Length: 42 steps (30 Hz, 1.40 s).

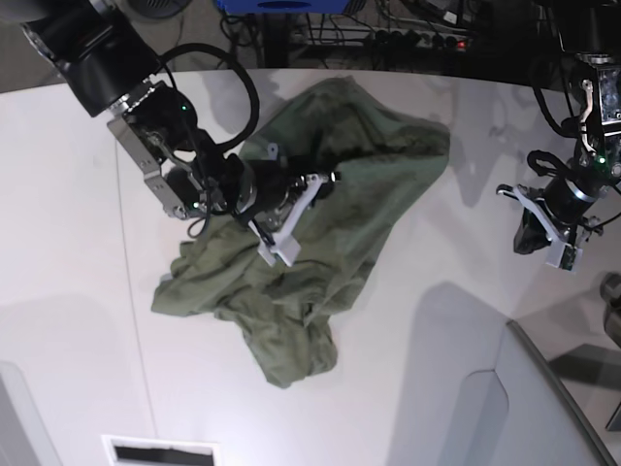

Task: Layout the t-shirt on the table in an organized manner, then fold the t-shirt properly
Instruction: 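Swing the held shirt with the right gripper to spread it out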

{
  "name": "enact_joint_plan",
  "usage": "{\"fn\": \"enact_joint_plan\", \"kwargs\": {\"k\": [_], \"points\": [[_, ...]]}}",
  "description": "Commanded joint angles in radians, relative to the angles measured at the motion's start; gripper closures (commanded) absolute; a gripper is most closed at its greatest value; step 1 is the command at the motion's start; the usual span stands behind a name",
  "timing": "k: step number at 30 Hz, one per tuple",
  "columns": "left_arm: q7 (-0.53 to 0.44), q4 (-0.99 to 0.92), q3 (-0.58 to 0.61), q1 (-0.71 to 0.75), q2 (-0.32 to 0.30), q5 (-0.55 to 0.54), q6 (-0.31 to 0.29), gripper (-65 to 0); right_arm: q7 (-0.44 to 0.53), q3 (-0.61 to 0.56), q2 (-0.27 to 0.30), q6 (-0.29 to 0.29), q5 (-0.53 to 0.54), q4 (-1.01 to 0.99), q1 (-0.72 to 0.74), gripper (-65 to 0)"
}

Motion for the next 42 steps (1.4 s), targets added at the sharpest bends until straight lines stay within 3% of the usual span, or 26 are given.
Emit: {"fn": "enact_joint_plan", "kwargs": {"k": [1, 4, 8, 14, 18, 25, 30, 33, 39, 42], "points": [[-0.028, 0.017, 0.002, -0.031, -0.020, -0.014, 0.010, -0.7, 0.003, 0.007, 0.003, 0.005, 0.013, -0.004, 0.004, -2.1], [-0.028, 0.015, 0.005, -0.046, -0.006, -0.014, 0.010, -0.7, 0.003, 0.007, 0.008, 0.005, 0.013, -0.027, -0.024, -1.2], [-0.028, 0.017, 0.002, -0.046, -0.004, -0.014, 0.010, -0.7, 0.040, 0.007, 0.057, 0.004, 0.013, -0.032, -0.057, -1.2], [-0.028, 0.012, 0.002, -0.046, -0.006, -0.014, 0.010, -0.7, 0.101, 0.010, 0.094, 0.004, 0.017, -0.196, -0.056, -1.1], [-0.028, 0.015, 0.002, -0.046, -0.006, -0.014, 0.010, -0.7, 0.117, 0.113, 0.131, 0.004, 0.013, -0.277, -0.057, -0.9], [-0.028, 0.012, 0.002, -0.045, -0.020, -0.014, 0.010, -0.7, 0.114, 0.290, 0.279, 0.005, 0.013, -0.291, -0.022, -1.1], [-0.030, 0.013, 0.002, -0.045, -0.020, -0.014, 0.010, -0.7, 0.097, 0.309, 0.341, 0.007, 0.012, -0.454, 0.131, -1.2], [-0.030, 0.015, 0.002, -0.045, -0.020, -0.014, 0.010, -0.7, 0.101, 0.307, 0.342, 0.010, -0.034, -0.586, 0.253, -1.4], [-0.030, 0.017, 0.002, -0.045, -0.020, -0.014, 0.010, -0.7, 0.200, 0.310, 0.253, 0.013, -0.353, -0.751, 0.483, -1.5], [-0.030, 0.017, 0.002, -0.043, -0.020, -0.014, 0.010, -0.7, 0.259, 0.312, 0.193, 0.078, -0.468, -0.805, 0.563, -1.5]]}}
